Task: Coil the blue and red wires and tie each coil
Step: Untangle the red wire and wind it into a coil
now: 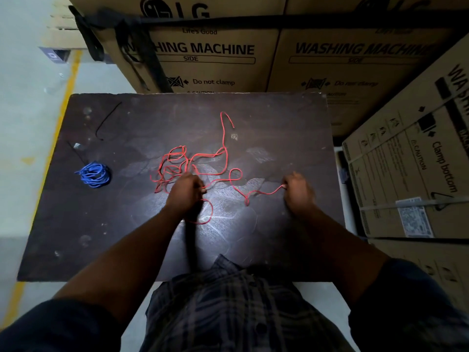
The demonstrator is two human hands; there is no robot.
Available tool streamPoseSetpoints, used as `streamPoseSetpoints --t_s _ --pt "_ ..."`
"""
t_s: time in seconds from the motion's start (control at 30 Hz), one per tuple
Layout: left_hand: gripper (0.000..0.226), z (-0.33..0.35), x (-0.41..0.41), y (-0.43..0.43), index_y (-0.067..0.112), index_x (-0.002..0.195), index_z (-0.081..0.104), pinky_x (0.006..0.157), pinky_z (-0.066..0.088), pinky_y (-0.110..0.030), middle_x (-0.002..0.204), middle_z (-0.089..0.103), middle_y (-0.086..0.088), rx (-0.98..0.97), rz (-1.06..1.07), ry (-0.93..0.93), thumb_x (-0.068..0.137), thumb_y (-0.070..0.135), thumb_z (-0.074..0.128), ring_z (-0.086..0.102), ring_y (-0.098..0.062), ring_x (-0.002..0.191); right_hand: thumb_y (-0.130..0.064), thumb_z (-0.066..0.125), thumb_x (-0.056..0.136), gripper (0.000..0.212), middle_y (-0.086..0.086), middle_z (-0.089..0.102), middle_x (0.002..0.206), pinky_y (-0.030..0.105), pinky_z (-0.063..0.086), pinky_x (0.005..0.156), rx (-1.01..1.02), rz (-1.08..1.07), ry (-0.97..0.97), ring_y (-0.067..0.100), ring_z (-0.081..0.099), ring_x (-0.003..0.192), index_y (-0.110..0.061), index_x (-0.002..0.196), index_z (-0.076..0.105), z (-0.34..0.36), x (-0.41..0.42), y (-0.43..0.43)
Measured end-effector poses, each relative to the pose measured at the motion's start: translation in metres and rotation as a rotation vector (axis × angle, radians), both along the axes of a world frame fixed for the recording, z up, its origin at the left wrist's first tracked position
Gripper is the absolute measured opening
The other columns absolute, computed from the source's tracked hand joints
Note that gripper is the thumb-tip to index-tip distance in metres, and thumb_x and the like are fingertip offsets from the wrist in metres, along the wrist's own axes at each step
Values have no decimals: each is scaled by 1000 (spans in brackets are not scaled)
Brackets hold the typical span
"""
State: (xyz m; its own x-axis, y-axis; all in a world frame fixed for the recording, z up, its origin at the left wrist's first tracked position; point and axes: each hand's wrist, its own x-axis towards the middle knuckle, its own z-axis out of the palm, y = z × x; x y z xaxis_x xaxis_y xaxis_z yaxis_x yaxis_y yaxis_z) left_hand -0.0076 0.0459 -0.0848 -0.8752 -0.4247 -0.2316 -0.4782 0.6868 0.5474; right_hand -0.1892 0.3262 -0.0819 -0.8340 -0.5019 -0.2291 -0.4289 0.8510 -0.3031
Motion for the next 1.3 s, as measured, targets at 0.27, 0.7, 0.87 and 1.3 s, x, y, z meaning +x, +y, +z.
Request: streamPoseSetpoints --t_s 0.27,0.7,0.87,1.3 --pt "10 4 25 -32 11 79 73 73 41 -32 83 68 -14 -148 15 -50 74 2 72 62 -33 84 -2 49 85 12 17 53 99 43 46 74 -22 -88 29 39 55 93 -11 83 57 1 -13 12" --pt "39 35 -13 30 16 121 59 88 45 -37 110 58 -9 -208 -187 120 82 21 55 55 -29 104 -11 55 85 5 12 60 82 41 40 76 -254 165 58 33 51 82 -14 80 56 17 19 -42" --pt "47 40 -19 46 20 127 55 94 45 -39 115 57 -5 -163 -208 139 88 42 44 54 -26 108 -14 55 84 7 5 60 81 35 38 73 -320 149 39 25 49 84 -21 82 56 28 21 -52" --pt "16 59 -36 50 15 103 67 73 39 -25 97 70 -6 40 -46 149 90 25 63 62 -21 88 -11 61 84 4 -3 53 74 28 38 69 -528 164 -19 19 51 77 -15 83 62 62 27 -69"
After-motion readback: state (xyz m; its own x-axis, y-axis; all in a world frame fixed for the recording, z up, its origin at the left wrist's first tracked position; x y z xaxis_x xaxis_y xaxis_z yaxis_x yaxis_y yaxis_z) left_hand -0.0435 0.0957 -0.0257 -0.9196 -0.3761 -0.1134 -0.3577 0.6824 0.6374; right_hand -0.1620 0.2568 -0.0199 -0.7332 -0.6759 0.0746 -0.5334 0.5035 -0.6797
